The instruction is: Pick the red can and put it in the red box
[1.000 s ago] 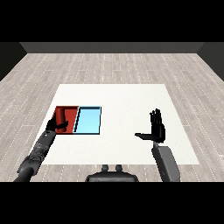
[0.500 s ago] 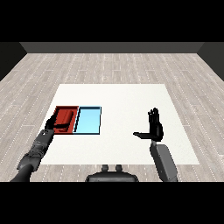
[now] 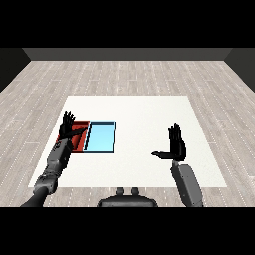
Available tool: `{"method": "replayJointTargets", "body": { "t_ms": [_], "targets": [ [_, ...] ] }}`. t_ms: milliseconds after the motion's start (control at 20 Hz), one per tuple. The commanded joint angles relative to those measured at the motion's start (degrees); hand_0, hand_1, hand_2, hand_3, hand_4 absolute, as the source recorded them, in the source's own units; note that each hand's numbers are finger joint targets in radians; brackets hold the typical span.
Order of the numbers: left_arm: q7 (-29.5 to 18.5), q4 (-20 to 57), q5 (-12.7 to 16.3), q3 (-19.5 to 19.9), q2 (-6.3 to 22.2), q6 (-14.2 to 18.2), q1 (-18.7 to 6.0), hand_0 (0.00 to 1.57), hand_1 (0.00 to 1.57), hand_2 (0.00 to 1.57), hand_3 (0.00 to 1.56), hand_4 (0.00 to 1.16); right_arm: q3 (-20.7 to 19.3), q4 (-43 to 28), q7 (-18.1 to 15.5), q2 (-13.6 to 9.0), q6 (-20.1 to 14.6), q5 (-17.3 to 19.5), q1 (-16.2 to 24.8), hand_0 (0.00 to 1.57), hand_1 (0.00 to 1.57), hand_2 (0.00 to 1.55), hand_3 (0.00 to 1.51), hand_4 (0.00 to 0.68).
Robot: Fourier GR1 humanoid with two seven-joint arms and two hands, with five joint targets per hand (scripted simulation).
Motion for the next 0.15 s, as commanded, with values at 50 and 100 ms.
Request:
{"method": "replayJointTargets", "body": {
  "t_ms": [50, 100],
  "targets": [
    [-9.0, -11.7, 3.6, -0.6, -9.1, -7.3, 6.3, 0.00, 0.00, 0.00, 0.00, 0.00, 1.2, 0.3, -2.0, -1.2, 2.0, 1.9, 0.4, 0.00, 0.00, 0.00, 0.00, 0.000],
    [-10.6, -14.5, 2.8, -2.1, -10.7, -7.0, 10.4, 0.00, 0.00, 0.00, 0.00, 0.00, 0.5, 0.3, -1.4, -1.6, 2.2, 1.2, 0.7, 0.00, 0.00, 0.00, 0.00, 0.000]
  ]
}}
